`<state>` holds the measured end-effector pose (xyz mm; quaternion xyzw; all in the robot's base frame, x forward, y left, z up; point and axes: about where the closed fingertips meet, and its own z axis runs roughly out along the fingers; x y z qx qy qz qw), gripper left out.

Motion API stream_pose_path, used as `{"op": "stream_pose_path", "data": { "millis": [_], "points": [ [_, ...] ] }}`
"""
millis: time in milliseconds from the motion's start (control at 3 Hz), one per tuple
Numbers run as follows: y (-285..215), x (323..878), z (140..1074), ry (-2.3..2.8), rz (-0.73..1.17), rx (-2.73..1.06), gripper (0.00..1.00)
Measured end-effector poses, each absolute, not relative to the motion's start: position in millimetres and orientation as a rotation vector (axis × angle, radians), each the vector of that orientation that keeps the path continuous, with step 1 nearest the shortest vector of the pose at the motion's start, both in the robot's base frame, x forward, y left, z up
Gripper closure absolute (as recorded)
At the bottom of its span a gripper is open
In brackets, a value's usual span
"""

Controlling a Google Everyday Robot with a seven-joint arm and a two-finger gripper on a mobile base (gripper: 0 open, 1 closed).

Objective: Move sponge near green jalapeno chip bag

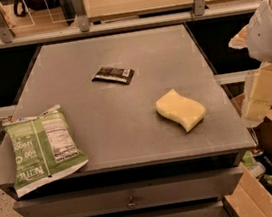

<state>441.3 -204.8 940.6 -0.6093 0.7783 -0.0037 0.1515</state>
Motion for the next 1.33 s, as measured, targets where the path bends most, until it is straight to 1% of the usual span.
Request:
{"op": "stream_pose_path", "data": {
  "millis": [667, 1333],
  "points": [
    [-192, 460, 885, 2.301, 0.079, -1.717, 0.0],
    [-162, 467, 850, 2.321, 0.177, -1.735, 0.0]
  ]
}}
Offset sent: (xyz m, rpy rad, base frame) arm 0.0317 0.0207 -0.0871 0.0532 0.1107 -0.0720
